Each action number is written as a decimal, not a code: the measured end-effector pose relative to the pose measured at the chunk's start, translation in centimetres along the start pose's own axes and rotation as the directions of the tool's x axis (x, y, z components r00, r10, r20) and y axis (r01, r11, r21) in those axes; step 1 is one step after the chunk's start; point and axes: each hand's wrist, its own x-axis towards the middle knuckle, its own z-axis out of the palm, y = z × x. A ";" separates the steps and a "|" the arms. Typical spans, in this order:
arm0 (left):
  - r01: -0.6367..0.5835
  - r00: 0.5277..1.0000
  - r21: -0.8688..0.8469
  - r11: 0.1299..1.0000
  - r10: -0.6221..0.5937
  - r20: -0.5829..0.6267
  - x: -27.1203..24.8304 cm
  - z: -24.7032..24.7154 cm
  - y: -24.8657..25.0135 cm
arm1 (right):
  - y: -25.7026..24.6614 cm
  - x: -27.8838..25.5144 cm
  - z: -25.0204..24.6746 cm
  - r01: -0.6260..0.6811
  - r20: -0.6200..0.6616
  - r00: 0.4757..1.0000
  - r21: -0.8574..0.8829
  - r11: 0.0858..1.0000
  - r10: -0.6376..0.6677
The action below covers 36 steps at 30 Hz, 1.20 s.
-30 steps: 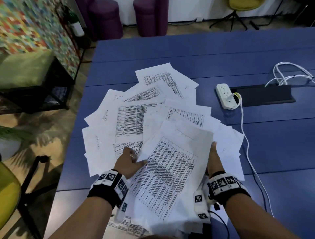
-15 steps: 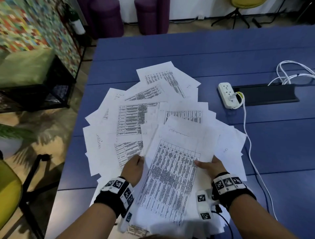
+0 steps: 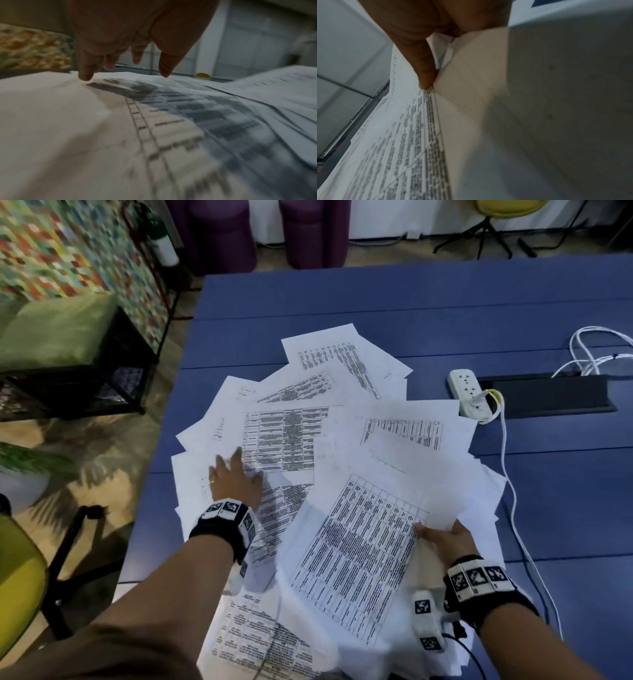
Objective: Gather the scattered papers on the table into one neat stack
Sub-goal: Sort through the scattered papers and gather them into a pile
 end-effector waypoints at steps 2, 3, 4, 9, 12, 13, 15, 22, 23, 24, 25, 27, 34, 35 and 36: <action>0.136 0.989 -0.086 0.987 -0.140 -0.041 1.2 -0.4 0.1 | 0.2 0.1 0.1 -0.011 0.013 1.000 0.026 1.000 0.011; 0.179 0.981 -0.098 0.979 -0.186 -0.062 1.7 -0.4 0.2 | 0.3 0.1 0.0 -0.015 0.018 1.000 0.042 0.999 0.014; 0.202 0.975 -0.083 0.976 -0.208 -0.074 2.1 -0.4 0.4 | 0.5 0.3 0.0 -0.018 0.013 1.000 0.047 0.999 0.017; 0.308 0.948 -0.040 0.951 -0.310 -0.068 3.3 -0.7 1.2 | 1.3 1.3 0.0 -0.058 -0.026 0.998 0.021 0.998 0.059; 0.354 0.924 -0.267 0.896 -0.380 -0.052 4.7 -1.2 0.1 | 1.6 1.7 0.1 -0.082 -0.050 0.995 0.008 0.997 0.082; 0.329 0.931 -0.327 0.886 -0.362 -0.044 5.2 -1.3 -0.6 | 1.7 1.8 0.1 -0.085 -0.051 0.995 0.010 0.996 0.085; 0.244 0.950 -0.429 0.869 -0.303 -0.073 5.6 -1.6 -1.5 | 1.6 1.8 0.1 -0.087 -0.053 0.995 0.013 0.996 0.088; 0.010 0.984 -0.468 0.884 -0.091 -0.152 4.4 -3.6 0.7 | 0.7 0.9 0.3 -0.063 -0.062 0.996 0.017 0.998 0.064; 0.004 0.985 -0.457 0.889 -0.083 -0.153 4.2 -3.9 1.0 | 0.7 0.9 0.3 -0.063 -0.065 0.996 0.019 0.998 0.064; -0.004 0.984 -0.448 0.894 -0.076 -0.159 4.0 -4.2 1.3 | 0.7 0.8 0.3 -0.068 -0.073 0.995 0.009 0.998 0.068; -0.007 0.983 -0.447 0.895 -0.076 -0.168 4.0 -4.4 1.5 | 0.7 0.8 0.3 -0.071 -0.075 0.995 0.011 0.997 0.072; -0.027 0.979 -0.473 0.881 -0.073 -0.190 3.6 -4.9 2.0 | 0.9 0.8 0.4 -0.091 -0.072 0.993 0.010 0.996 0.091; -0.190 0.928 -0.588 0.786 -0.051 -0.369 2.5 -7.7 3.1 | 0.8 0.7 0.3 -0.058 -0.065 0.996 -0.014 0.998 0.057; -0.226 0.916 -0.602 0.766 -0.044 -0.399 2.5 -8.3 3.3 | 0.7 0.7 0.3 -0.052 -0.069 0.996 -0.012 0.999 0.051; -0.266 0.901 -0.613 0.744 -0.034 -0.432 2.4 -8.9 3.6 | 0.5 0.5 0.4 -0.043 -0.072 0.997 -0.013 0.999 0.042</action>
